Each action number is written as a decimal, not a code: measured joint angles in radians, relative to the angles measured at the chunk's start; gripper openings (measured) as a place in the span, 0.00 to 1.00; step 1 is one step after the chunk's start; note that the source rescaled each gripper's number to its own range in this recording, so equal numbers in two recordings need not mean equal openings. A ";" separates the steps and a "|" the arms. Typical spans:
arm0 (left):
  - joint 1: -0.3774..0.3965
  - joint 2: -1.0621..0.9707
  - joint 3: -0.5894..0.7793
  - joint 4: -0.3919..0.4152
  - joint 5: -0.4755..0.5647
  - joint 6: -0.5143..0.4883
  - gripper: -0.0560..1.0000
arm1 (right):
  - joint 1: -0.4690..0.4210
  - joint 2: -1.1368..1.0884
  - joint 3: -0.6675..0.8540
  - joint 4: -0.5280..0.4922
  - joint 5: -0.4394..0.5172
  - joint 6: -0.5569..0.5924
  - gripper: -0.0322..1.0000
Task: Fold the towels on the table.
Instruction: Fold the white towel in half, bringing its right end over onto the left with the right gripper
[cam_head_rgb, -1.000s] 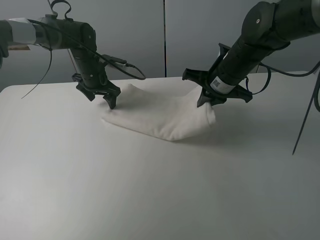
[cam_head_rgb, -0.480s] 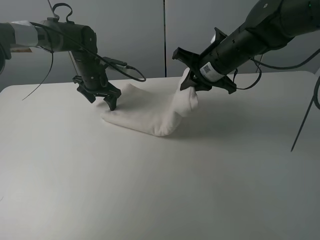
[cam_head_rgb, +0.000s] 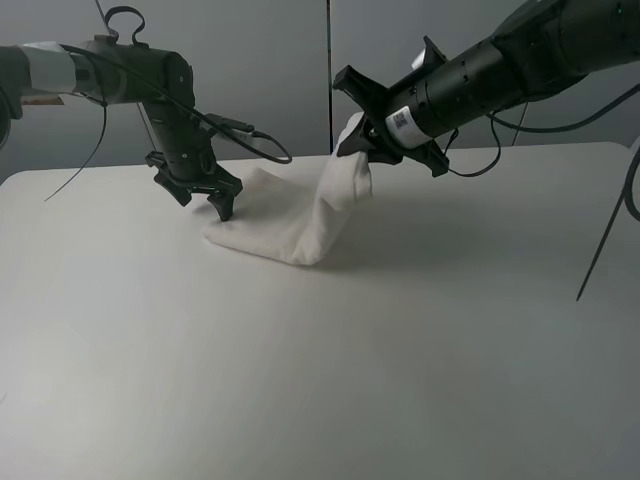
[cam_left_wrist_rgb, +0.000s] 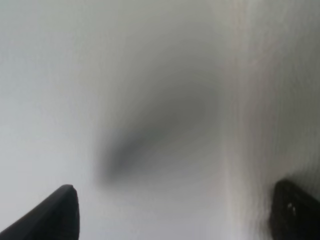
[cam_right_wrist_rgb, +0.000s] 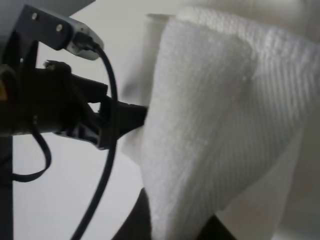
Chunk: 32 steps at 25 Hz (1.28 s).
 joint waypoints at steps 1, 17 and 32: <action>0.000 0.000 0.000 0.000 0.000 0.002 0.99 | 0.007 0.000 0.000 0.025 -0.008 -0.026 0.04; 0.000 0.000 0.000 -0.006 -0.004 0.021 0.99 | 0.064 0.109 -0.181 0.126 0.084 -0.079 0.04; 0.037 -0.036 0.000 0.093 0.029 0.022 0.99 | 0.066 0.133 -0.198 0.148 0.134 -0.081 0.04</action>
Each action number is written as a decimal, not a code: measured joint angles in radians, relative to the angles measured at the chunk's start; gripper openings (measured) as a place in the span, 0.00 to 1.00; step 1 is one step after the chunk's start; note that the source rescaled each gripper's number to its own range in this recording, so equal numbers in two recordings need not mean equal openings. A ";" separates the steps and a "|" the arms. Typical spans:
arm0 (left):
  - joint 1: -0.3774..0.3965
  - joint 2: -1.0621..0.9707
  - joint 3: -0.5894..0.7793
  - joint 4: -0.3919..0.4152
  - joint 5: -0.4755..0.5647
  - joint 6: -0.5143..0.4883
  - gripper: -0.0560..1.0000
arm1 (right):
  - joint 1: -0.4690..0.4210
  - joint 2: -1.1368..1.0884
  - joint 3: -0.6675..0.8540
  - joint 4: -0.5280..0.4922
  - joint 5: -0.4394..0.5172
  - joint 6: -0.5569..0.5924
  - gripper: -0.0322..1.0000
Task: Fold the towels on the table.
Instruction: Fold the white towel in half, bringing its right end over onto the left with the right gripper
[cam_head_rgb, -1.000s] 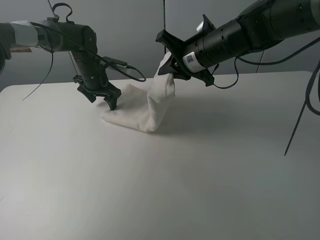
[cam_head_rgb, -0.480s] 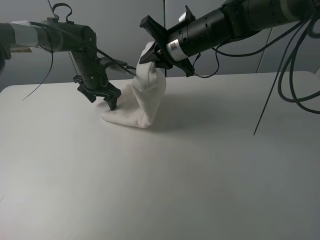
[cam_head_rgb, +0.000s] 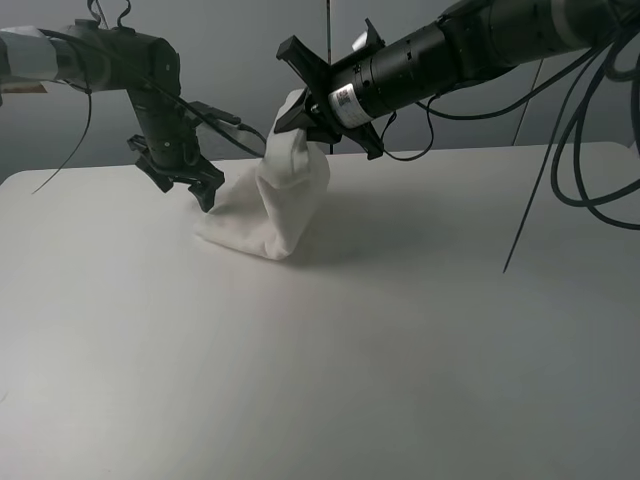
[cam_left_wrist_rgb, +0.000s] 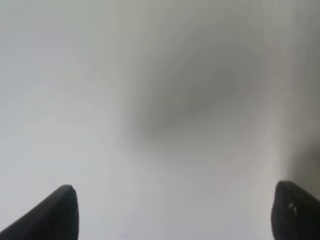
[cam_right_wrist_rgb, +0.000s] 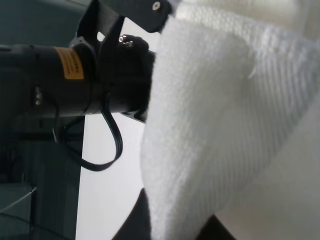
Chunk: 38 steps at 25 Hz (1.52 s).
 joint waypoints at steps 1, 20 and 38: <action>0.015 -0.002 0.000 -0.002 0.012 0.002 0.99 | 0.000 0.000 0.000 0.000 0.007 -0.002 0.04; 0.244 -0.161 0.000 -0.353 0.137 0.252 0.99 | 0.000 0.001 0.000 0.002 -0.131 -0.002 0.04; 0.244 -0.161 0.000 -0.359 0.137 0.256 0.99 | 0.089 0.002 -0.002 0.325 -0.164 -0.389 1.00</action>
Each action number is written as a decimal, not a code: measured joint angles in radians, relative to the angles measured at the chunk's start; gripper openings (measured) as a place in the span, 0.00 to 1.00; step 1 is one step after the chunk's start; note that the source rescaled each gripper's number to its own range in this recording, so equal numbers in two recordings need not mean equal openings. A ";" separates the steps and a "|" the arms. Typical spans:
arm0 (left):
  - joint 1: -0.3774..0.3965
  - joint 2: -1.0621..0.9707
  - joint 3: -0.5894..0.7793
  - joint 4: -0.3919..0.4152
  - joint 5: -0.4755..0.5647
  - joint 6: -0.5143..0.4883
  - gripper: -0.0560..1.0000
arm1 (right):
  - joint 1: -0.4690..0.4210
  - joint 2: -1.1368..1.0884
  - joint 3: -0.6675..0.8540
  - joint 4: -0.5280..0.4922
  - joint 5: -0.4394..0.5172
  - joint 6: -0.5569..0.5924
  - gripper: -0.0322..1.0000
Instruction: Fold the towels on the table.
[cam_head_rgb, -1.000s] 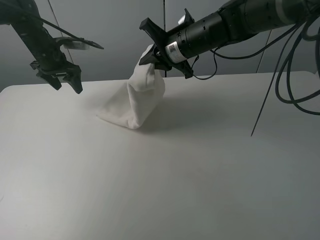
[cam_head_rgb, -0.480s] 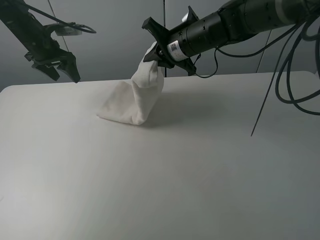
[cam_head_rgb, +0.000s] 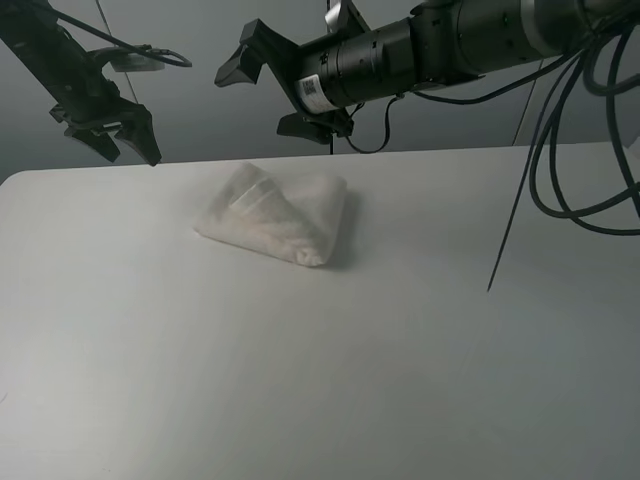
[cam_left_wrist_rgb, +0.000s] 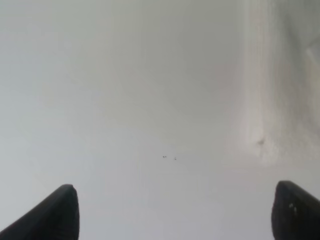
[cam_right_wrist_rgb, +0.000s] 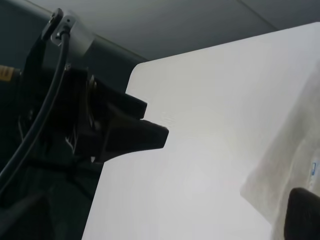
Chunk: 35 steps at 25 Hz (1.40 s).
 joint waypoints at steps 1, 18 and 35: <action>0.000 0.000 0.000 0.000 0.000 0.000 0.99 | 0.000 0.000 0.000 -0.002 -0.005 0.000 1.00; 0.003 -0.038 0.000 0.054 0.005 -0.019 0.98 | -0.045 -0.087 0.000 -0.612 -0.003 0.159 1.00; 0.219 -0.583 0.558 0.004 -0.185 -0.040 0.97 | -0.100 -0.356 0.098 -1.614 0.238 0.785 1.00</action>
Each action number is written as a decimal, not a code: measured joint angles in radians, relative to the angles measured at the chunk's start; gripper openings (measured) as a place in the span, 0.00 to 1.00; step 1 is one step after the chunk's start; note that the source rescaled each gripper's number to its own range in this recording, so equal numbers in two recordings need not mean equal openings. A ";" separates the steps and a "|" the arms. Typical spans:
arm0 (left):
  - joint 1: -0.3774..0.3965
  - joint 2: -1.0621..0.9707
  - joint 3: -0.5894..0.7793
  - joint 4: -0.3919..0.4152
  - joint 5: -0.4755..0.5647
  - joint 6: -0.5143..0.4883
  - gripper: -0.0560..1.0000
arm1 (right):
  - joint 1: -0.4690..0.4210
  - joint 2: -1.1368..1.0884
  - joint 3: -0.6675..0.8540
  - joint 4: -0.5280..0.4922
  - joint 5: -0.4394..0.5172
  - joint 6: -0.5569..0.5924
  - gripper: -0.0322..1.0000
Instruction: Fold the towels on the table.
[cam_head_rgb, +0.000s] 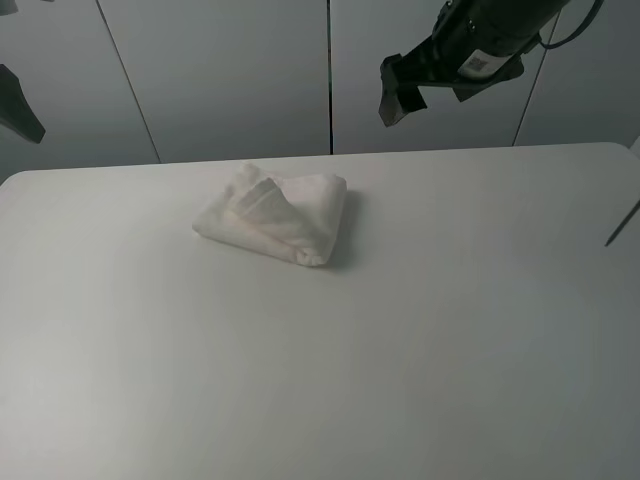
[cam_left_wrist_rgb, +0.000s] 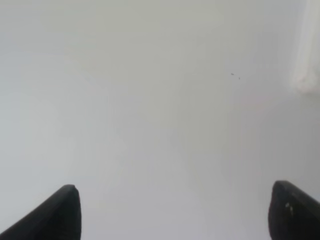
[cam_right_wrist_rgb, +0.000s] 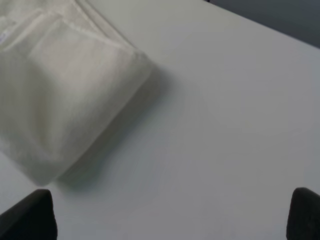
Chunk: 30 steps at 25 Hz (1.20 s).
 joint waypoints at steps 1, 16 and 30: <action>0.008 -0.048 0.053 0.000 -0.031 0.000 0.97 | 0.000 -0.024 0.036 0.000 -0.002 0.008 1.00; 0.010 -0.746 0.584 0.144 -0.117 -0.243 0.97 | 0.000 -0.594 0.441 -0.012 0.048 0.033 1.00; 0.010 -1.372 0.717 0.149 0.141 -0.289 0.97 | 0.000 -1.206 0.676 -0.014 0.273 0.031 1.00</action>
